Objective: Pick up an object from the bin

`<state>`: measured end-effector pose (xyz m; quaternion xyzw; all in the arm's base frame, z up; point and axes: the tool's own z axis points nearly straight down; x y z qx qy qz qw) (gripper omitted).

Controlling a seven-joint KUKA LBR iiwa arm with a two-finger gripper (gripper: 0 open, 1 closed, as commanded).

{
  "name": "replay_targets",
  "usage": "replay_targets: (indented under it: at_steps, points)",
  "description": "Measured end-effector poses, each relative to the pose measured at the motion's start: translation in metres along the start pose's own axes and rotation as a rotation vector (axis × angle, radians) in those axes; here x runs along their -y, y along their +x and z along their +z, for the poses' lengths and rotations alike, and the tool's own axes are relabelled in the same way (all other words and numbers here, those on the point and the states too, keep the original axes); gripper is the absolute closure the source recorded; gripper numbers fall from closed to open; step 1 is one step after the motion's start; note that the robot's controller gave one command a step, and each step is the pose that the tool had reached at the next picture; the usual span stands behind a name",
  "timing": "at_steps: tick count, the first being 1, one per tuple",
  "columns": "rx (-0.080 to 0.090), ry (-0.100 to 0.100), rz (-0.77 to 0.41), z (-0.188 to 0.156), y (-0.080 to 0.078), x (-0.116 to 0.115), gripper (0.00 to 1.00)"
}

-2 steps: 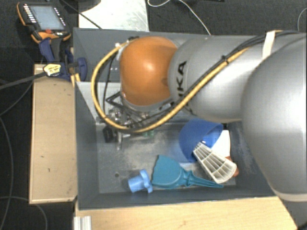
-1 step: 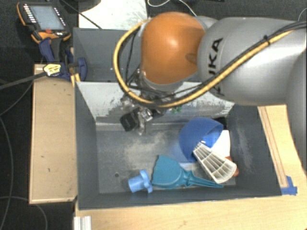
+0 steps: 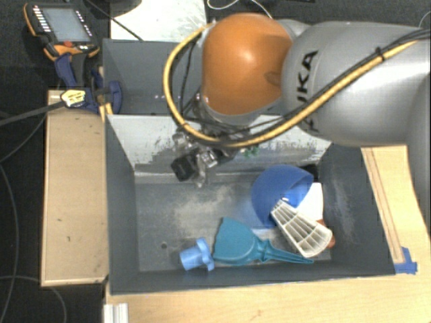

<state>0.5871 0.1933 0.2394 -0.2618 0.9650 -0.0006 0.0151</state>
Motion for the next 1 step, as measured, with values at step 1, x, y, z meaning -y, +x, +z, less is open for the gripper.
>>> replay_targets:
  at_steps: [1]
  points:
    - [0.000,-0.003,-0.101,-0.0148,0.0077,-0.0024,1.00]
